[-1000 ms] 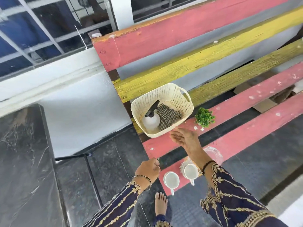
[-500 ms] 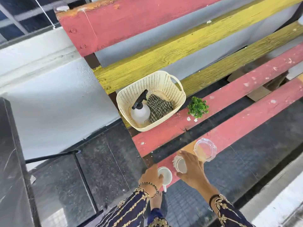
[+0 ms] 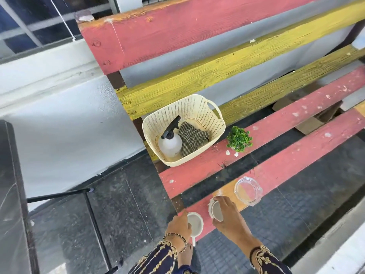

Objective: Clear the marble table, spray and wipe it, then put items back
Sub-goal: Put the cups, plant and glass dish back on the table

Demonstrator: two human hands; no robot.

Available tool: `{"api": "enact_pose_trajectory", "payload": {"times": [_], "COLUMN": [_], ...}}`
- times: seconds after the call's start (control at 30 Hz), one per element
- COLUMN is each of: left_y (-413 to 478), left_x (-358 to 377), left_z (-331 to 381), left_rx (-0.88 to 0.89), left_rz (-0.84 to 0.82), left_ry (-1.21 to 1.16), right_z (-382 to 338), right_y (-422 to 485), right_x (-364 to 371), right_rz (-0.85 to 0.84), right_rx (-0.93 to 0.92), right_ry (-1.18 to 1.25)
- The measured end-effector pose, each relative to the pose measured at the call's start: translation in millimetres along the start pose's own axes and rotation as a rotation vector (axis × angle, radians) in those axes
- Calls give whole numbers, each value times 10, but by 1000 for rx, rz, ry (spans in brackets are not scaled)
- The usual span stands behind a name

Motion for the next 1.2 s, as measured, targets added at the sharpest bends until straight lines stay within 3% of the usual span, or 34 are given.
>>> {"api": "enact_pose_trajectory", "payload": {"times": [0.33,0.67,0.83,1.2], "left_y": [-950,-2412,-3187,-4357], "left_x": [-969,-1541,-1517,-973], "left_z": [-528,-2004,-3057,-5887], "left_rx": [-18,-84,-144,-380], "left_rz": [287,504,600,703], "left_ry": [-190,-555,-509,-671], "right_z": [-1271,-3079,-4005,-5729], "right_y": [-413,-1117,-1702,-2712], "right_x": [-402,-149,325,2298], "right_rz": [154,141,83,-150], "right_rx": [-200,-479,-560,-605], "right_ry": [103,81,94,-66]}}
Point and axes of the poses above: each hand's wrist, its own y-axis towards the middle knuckle, its own x-axis out of the palm, z = x × y, the point moved 3 cm from there along y, towards the middle knuckle, and after that the axes turned 5 degrees about -x, right-handed, at the moved point
